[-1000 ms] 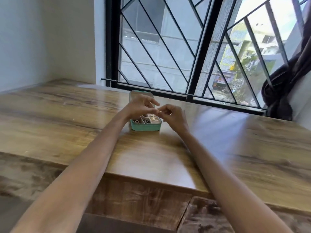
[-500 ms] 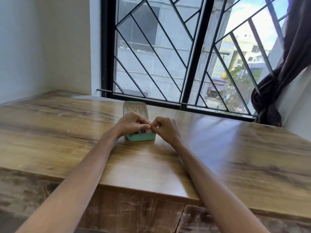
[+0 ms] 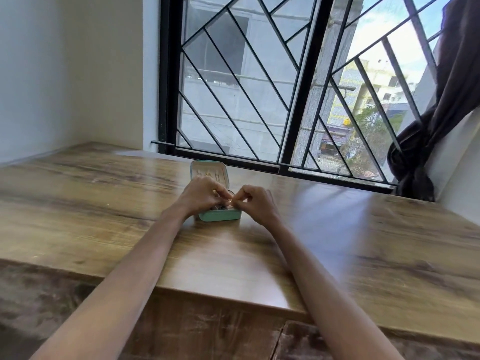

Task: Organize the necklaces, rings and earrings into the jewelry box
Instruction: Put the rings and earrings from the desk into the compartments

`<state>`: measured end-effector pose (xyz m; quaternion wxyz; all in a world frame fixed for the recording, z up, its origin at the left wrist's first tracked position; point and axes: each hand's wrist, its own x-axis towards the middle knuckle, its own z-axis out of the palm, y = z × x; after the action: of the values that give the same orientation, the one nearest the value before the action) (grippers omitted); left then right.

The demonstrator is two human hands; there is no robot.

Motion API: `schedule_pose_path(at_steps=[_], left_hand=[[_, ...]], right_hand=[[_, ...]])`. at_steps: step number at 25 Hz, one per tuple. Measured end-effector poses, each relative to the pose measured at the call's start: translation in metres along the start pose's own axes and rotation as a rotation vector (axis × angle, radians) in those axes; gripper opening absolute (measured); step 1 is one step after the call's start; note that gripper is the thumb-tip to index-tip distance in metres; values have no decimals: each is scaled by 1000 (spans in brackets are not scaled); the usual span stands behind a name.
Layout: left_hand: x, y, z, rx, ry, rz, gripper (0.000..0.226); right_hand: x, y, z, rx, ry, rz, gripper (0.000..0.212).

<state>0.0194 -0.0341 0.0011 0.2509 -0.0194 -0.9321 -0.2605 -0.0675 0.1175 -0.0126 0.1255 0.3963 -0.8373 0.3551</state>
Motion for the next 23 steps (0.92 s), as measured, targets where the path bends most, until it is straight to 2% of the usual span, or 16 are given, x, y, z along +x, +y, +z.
schedule_pose_path(at_steps=[12,20,23], left_hand=[[-1,-3,2,0,8,27,20],[0,-4,6,167,6,74,28],[-1,-1,6,228,-18,72,26]], right_hand=[[-1,-5,-7,-59,-27,-39,8],[1,3,-8,-128,-27,-82,17],[0,2,-9,-103,-25,-43,17]])
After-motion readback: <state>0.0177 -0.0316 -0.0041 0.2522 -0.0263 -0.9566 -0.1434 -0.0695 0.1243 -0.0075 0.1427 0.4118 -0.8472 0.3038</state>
